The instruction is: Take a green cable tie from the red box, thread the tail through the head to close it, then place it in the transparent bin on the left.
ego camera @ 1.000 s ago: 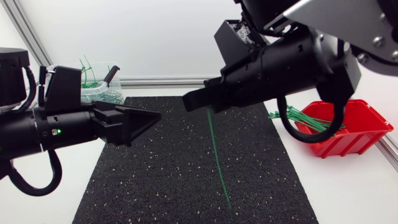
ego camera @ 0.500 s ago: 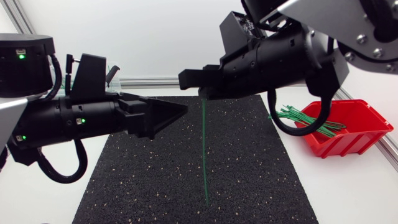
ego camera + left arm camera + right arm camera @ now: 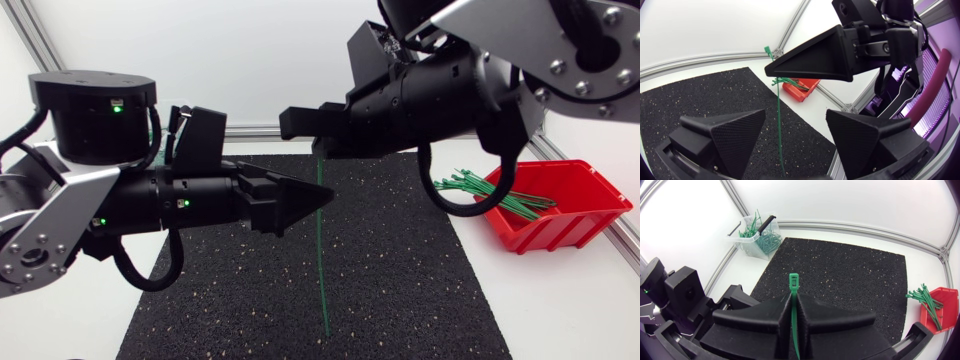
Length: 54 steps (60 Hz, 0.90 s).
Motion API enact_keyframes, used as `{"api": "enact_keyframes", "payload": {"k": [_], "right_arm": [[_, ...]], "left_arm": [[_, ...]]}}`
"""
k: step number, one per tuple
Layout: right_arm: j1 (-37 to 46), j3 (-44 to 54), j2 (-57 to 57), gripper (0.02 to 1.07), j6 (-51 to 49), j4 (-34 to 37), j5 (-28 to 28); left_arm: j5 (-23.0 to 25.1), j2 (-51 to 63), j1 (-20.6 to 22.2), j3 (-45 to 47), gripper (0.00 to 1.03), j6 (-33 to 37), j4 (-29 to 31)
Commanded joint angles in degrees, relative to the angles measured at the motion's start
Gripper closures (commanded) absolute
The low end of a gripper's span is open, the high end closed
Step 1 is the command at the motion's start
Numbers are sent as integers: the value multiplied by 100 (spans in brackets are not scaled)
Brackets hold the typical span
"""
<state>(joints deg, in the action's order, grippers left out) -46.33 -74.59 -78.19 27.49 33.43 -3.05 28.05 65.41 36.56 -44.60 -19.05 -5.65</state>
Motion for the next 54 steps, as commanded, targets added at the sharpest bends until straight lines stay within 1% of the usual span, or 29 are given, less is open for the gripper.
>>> {"api": "enact_keyframes", "payload": {"k": [1, 9, 17, 19, 22, 26, 29, 32, 35, 43, 52, 53, 54], "right_arm": [[27, -109, -29, 101, 187, -56, 6], [-17, -91, -29, 101, 187, -56, 15], [-70, -74, -3, 101, 178, -56, 15], [-87, -74, -3, 101, 178, -56, 15], [-96, -74, -3, 101, 178, -56, 6], [-105, -74, -3, 101, 178, -56, -3], [-114, -65, -3, 101, 178, -56, -11], [-114, -65, -3, 101, 178, -56, -11], [-122, -65, -3, 101, 169, -56, -11], [-122, -56, 15, 101, 169, -56, -38], [-131, -30, 32, 101, 169, -56, -47], [-122, -30, 32, 101, 169, -56, -47], [-122, -30, 32, 101, 169, -56, -47]], "left_arm": [[25, 201, 53, 144, 35, 50, -200], [-169, 394, 53, 162, 44, 156, -481], [-309, 464, -43, 127, 44, 173, -630], [-318, 464, -52, 127, 47, 173, -639], [-388, 464, -87, 144, 54, 173, -771], [-485, 491, -96, 162, 59, 173, -850], [-485, 491, -105, 171, 67, 173, -885], [-494, 491, -114, 197, 70, 173, -964], [-503, 508, -114, 197, 70, 173, -964], [-608, 517, -122, 215, 87, 182, -1017], [-617, 578, -122, 171, 91, 173, -929], [-617, 587, -122, 171, 97, 173, -947], [-617, 587, -122, 171, 99, 173, -964]]}}
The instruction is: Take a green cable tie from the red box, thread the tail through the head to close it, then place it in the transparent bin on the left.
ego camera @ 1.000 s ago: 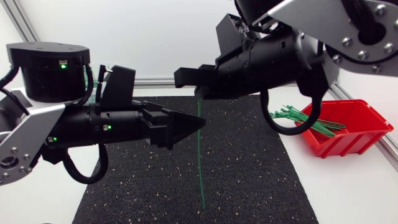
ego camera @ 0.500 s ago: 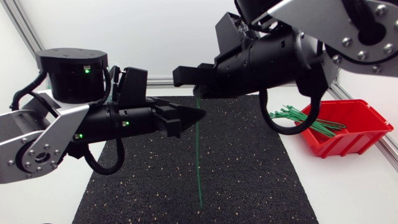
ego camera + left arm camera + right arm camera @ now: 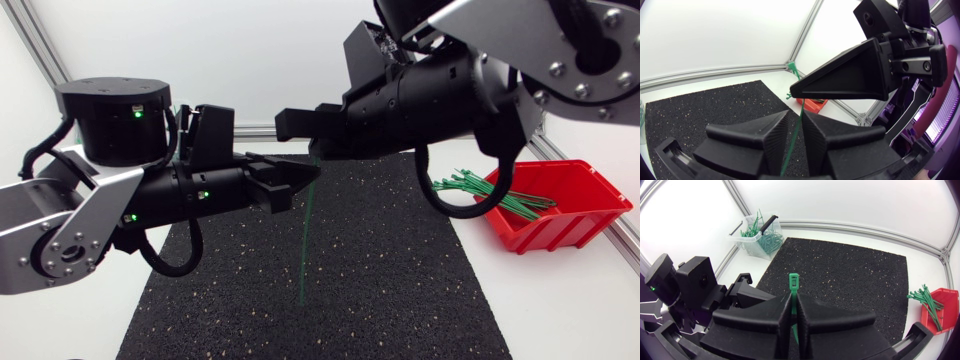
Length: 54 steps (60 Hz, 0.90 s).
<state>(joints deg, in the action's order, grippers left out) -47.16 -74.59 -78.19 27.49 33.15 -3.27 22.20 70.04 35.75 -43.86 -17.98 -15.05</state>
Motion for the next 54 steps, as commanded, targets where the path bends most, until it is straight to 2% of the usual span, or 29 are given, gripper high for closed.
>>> {"api": "enact_keyframes", "payload": {"k": [1, 21, 29, 43, 54], "right_arm": [[-39, -30, 41, 101, 169, -27, -25], [-66, 102, 129, 101, -33, -107, 54], [84, 419, 463, 100, -437, -581, 520], [884, 858, 1078, 69, -1087, -616, 1513], [2123, 1183, 1157, 53, -1694, -581, 3130]], "left_arm": [[-40, 133, -41, 97, 99, 66, -33], [66, 106, -156, 9, 99, 66, 46], [303, 45, -226, -27, 99, 84, 116], [795, -105, -402, -97, 99, 119, 248], [988, -96, -481, -229, 100, 198, 283]]}}
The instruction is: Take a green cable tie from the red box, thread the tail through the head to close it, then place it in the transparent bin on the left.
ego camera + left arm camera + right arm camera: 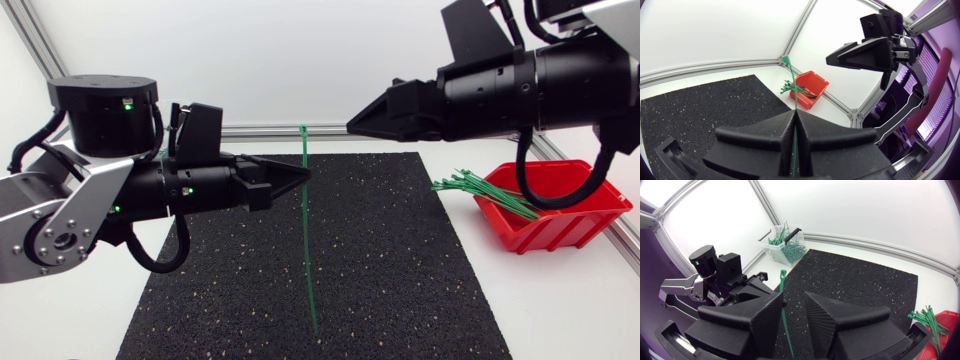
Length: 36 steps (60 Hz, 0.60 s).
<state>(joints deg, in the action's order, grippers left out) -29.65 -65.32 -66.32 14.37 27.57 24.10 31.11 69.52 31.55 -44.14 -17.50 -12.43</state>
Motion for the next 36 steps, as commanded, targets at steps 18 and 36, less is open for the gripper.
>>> {"api": "enact_keyframes", "payload": {"k": [18, 36], "right_arm": [[961, 608, -258, 52, -2465, 29, 1396], [1110, 775, -742, 31, -3195, 82, 2284]], "left_arm": [[448, 282, -167, -842, 100, 827, 399], [1450, 765, -386, -1580, 100, 1644, 891]]}}
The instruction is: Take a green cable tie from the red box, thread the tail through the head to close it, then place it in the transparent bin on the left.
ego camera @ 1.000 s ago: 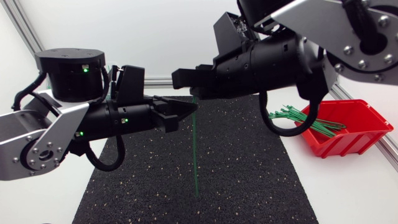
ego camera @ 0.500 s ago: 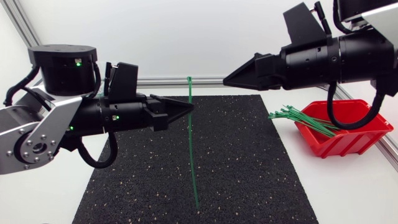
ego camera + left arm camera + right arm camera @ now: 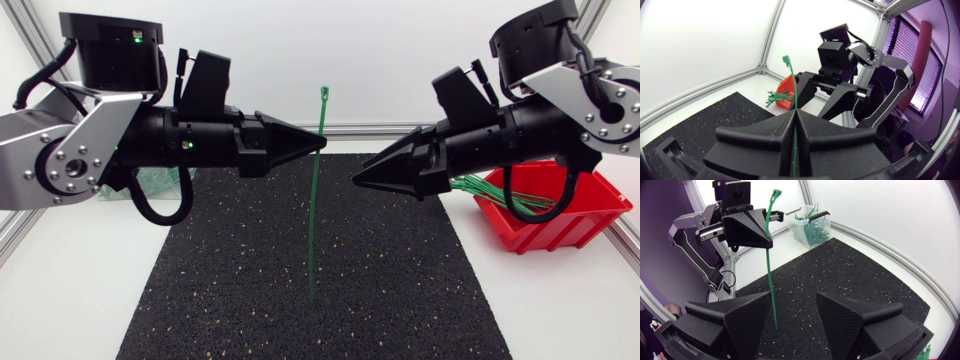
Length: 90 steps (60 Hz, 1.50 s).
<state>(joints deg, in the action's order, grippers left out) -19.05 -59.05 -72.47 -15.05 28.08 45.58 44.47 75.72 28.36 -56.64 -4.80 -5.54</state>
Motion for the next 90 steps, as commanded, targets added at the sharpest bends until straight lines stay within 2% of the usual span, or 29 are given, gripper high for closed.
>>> {"api": "enact_keyframes", "payload": {"k": [1, 12, 17, 20, 27, 30, 39, 48, 57, 65, 71, 81, 90], "right_arm": [[50, 157, -119, 31, -288, 23, 135], [-20, 148, -110, 31, -517, -188, 460], [-64, 165, -110, 24, -561, -347, 583], [-108, 183, -110, 24, -587, -426, 618], [-143, 121, -259, 24, -640, -505, 724], [-152, 51, -373, 24, -648, -505, 724], [-222, -89, -620, 25, -719, -505, 979], [-178, -204, -628, 25, -719, -505, 1313], [-187, -362, -655, 25, -622, -514, 1339], [-231, -441, -734, 40, -481, -619, 1453], [-231, -467, -822, 45, -376, -716, 1506], [-248, -573, -901, 50, -332, -742, 1603], [-301, -670, -927, 61, -218, -777, 1656]], "left_arm": [[115, 162, -67, -374, 100, 445, 290], [115, 144, -23, -462, 100, 550, 440], [124, 83, -23, -330, 100, 620, 352], [132, 83, -41, -312, 100, 629, 308], [589, 48, -94, -198, 100, 779, -26], [941, 92, -111, -207, 100, 761, -158], [1609, 496, -261, -242, 100, -188, -870], [1679, 742, -357, -260, 100, -531, -931], [1864, 874, -472, -233, 100, -891, -958], [1899, 821, -489, -66, 100, -1366, -1274], [2004, 839, -533, 39, 100, -1884, -1722], [2031, 821, -489, 127, 100, -1902, -1757], [2075, 821, -463, 145, 100, -1902, -1757]]}}
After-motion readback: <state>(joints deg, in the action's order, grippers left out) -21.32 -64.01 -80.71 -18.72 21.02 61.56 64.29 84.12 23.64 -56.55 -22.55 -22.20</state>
